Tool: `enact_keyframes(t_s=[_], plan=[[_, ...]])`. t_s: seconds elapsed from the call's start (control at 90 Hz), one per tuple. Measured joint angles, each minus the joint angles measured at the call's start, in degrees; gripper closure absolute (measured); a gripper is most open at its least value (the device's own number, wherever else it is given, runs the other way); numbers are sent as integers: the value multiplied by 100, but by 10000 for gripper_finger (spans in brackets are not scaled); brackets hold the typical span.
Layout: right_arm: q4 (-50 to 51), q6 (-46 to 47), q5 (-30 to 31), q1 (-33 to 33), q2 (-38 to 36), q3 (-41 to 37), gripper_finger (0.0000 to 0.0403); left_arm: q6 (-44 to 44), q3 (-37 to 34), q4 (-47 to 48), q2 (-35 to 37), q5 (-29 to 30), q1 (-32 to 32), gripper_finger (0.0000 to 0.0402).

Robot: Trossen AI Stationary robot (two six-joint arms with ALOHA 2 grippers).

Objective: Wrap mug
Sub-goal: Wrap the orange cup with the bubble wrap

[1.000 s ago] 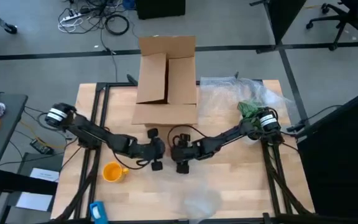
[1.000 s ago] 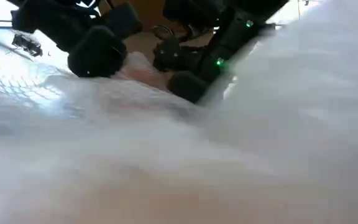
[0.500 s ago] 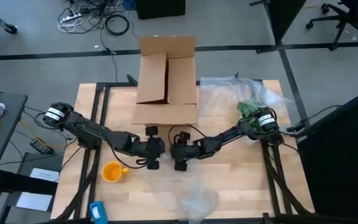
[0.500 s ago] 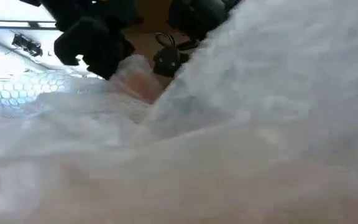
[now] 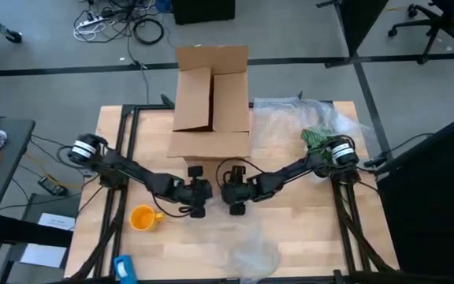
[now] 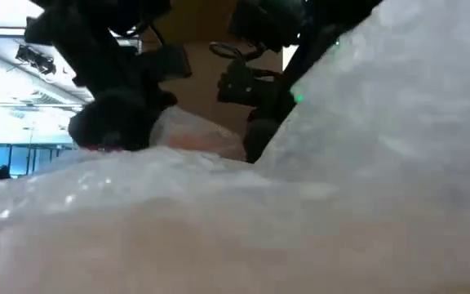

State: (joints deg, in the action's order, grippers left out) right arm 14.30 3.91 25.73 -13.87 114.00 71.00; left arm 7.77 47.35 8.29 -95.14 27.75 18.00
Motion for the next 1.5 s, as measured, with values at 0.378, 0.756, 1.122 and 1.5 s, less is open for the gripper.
enact_keyframes(t_s=[0.378,0.756,1.122,1.5], plan=[[1312,486,-830,0,-597,0,111,-39,2,-234,-270,243,0,330],[1116,-233,-954,170,-1536,0,39,-1461,0,-380,-281,845,167,330],[-13,-374,-1811,491,-755,1,18,-3230,13,-915,-424,1298,538,330],[-154,-747,-1984,448,-521,13,20,-4199,292,-1161,-1028,1635,702,330]])
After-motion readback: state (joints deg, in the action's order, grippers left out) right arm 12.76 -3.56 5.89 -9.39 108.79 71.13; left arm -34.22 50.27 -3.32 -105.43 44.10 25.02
